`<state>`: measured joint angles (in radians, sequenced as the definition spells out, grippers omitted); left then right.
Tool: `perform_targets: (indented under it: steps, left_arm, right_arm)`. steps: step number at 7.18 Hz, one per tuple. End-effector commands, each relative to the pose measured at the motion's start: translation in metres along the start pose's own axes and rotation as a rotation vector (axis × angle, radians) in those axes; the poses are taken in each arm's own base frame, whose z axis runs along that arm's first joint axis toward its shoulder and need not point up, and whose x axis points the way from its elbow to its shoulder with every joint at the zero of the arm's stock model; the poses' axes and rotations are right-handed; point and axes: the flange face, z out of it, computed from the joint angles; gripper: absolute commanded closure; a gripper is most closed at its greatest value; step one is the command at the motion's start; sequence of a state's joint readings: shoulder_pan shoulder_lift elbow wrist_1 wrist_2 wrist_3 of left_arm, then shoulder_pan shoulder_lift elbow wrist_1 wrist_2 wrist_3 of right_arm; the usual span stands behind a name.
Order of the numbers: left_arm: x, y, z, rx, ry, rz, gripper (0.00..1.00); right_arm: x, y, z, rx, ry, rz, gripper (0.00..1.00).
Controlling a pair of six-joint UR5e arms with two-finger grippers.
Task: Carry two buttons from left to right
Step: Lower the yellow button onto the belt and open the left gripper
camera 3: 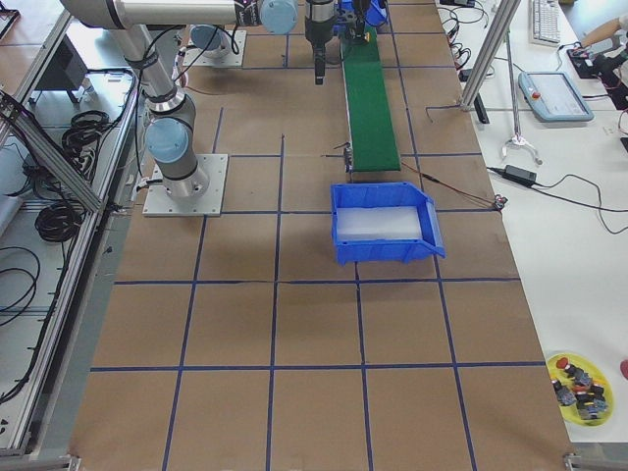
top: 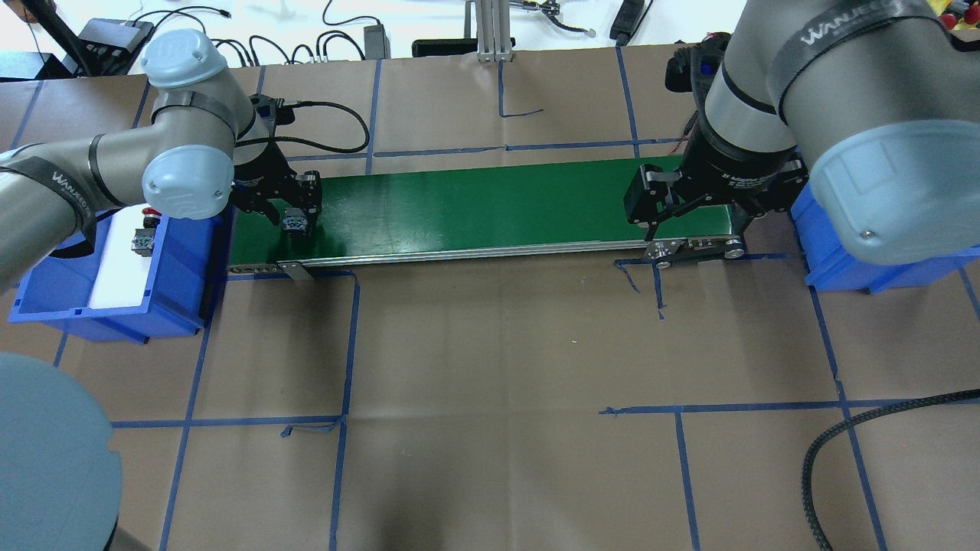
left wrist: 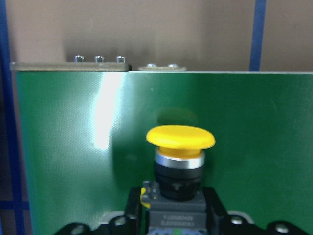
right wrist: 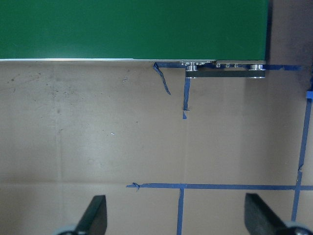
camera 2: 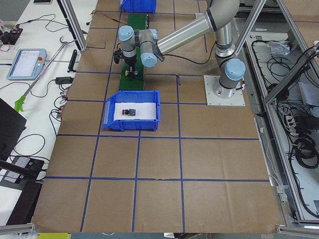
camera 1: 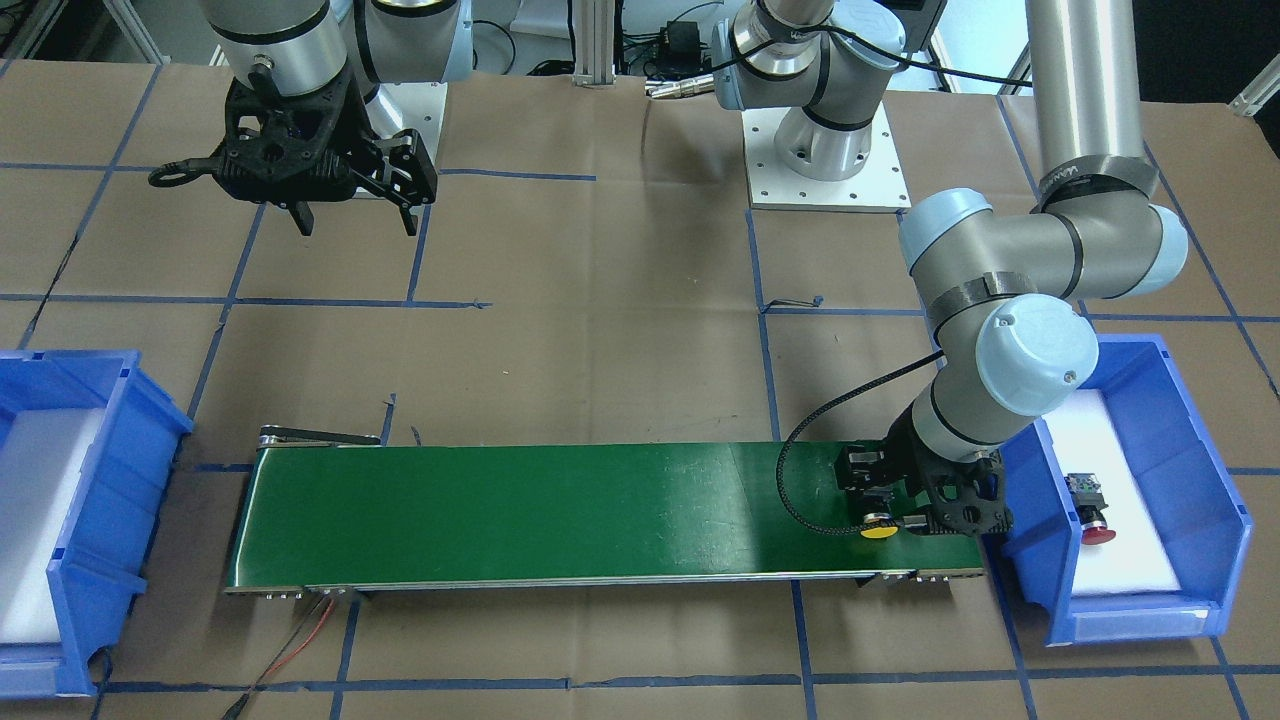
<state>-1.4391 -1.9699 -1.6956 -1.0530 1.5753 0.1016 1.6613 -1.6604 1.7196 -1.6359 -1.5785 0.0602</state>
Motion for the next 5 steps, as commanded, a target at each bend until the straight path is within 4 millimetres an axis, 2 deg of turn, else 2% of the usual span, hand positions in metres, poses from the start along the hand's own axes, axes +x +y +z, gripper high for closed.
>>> perform_targets:
  steps: [1, 2, 4, 5]
  left_arm:
    - [-0.010, -0.011, -0.039, 0.056, -0.008, -0.010, 0.00]
    - [-0.022, -0.013, -0.068, 0.034, -0.004, -0.028, 0.00]
    - [-0.017, 0.006, -0.166, -0.019, 0.010, -0.024, 0.00]
    - [-0.014, 0.017, -0.192, -0.047, 0.015, -0.022, 0.00]
  right_arm:
    - [0.000, 0.000, 0.000, 0.000, 0.000, 0.001, 0.00]
    - [0.000, 0.000, 0.000, 0.000, 0.000, 0.001, 0.00]
    - [0.000, 0.000, 0.000, 0.000, 0.000, 0.001, 0.00]
    - [0.000, 0.000, 0.000, 0.000, 0.000, 0.001, 0.00]
